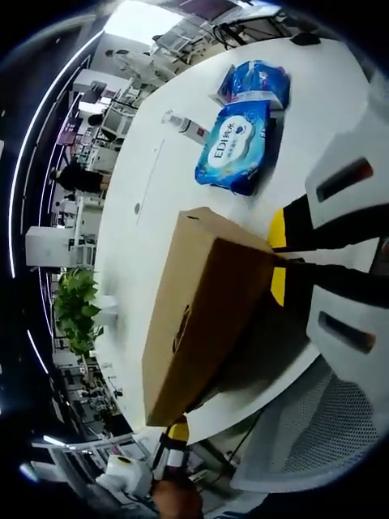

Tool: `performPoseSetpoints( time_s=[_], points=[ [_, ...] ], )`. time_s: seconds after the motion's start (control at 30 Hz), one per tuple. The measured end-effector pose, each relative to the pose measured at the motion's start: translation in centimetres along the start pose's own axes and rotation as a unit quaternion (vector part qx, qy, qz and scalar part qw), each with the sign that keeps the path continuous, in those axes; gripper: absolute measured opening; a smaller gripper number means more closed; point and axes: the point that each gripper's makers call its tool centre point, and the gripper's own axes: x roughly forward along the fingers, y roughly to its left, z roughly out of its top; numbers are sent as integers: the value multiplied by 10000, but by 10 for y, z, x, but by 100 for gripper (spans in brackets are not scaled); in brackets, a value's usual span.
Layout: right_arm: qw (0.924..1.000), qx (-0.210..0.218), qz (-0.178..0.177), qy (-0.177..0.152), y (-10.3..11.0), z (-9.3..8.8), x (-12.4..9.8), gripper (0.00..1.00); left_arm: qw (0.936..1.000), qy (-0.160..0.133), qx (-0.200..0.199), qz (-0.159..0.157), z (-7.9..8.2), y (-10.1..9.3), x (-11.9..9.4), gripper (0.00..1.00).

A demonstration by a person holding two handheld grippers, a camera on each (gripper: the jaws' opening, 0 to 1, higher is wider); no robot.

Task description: Operate the shoe box by opening the lid, removing the specified soft item, and placing it in the target area until the item is outside and the box remains undamaged.

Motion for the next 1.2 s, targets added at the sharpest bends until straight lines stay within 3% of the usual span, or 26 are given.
performPoseSetpoints(
  time_s=[1.2],
  points=[
    [9994, -121, 121, 314, 2, -30, 7, 3, 9993, 368, 71, 32, -32, -1, 10, 11]
  ],
)
